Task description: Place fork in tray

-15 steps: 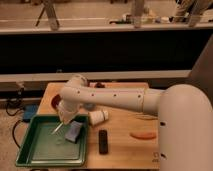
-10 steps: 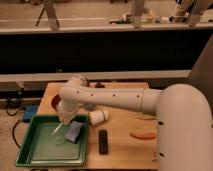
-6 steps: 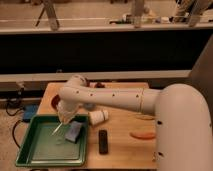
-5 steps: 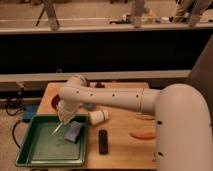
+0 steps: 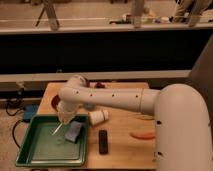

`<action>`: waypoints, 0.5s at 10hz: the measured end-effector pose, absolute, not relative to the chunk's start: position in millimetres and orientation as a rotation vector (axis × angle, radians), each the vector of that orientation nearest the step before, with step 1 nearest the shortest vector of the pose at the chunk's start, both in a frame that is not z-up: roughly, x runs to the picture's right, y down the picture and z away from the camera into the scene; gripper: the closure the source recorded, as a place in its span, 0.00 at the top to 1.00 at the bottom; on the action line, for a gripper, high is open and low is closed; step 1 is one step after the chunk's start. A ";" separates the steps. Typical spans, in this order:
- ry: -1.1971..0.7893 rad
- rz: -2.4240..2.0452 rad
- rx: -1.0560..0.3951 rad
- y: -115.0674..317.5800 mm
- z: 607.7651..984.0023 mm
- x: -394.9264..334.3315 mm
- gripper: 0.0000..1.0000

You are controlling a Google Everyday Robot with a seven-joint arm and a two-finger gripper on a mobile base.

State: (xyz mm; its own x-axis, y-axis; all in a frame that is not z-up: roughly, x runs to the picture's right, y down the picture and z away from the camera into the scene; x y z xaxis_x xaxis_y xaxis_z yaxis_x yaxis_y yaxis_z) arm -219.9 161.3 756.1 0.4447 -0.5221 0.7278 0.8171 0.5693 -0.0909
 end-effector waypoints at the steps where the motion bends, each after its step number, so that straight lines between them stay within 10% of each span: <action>1: -0.711 -0.874 -0.470 161.6 756.7 -219.9 0.11; 5: -0.719 -0.895 -0.461 161.7 757.5 -220.0 0.29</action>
